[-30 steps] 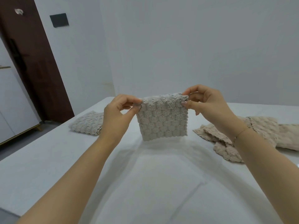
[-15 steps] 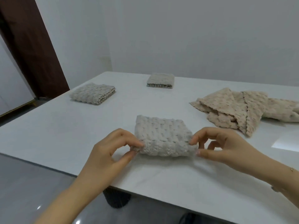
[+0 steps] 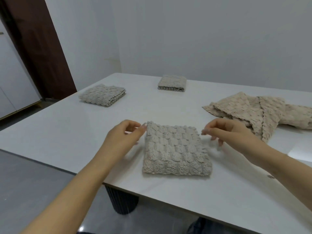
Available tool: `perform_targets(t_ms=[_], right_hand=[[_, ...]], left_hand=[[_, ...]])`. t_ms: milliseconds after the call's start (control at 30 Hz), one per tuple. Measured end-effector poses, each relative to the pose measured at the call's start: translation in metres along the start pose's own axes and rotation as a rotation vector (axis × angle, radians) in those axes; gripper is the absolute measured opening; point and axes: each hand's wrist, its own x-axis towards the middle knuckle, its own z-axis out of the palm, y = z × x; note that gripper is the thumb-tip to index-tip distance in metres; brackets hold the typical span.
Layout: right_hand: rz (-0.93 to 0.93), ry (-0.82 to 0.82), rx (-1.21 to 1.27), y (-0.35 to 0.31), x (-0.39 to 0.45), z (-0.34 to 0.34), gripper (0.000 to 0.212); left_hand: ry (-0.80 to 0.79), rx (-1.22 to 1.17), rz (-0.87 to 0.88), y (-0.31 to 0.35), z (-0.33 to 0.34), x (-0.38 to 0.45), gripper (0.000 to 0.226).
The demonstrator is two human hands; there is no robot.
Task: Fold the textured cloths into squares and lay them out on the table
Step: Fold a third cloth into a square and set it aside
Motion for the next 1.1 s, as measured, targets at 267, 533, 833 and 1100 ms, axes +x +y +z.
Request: perform_targets(t_ms=[267,533,833,1100], right_hand=[[0.061,-0.036,0.000,0.013,0.043,0.028,0.027],[0.015,-0.203,0.135,0.015,0.043,0.020,0.038],[-0.117,-0.065,0.389,0.008,0.032,0.012,0.025],[0.006,-0.522,0.507,-0.011,0.022,-0.014,0.027]], left_hand=[[0.025,-0.075,0.085,0.000,0.024,0.034,0.007],[-0.121,-0.255,0.252,0.020,0.017,0.026,0.009],[-0.142,-0.329,0.148,0.031,0.017,0.020,0.012],[-0.431,-0.350,-0.043,0.030,-0.001,-0.022,0.034]])
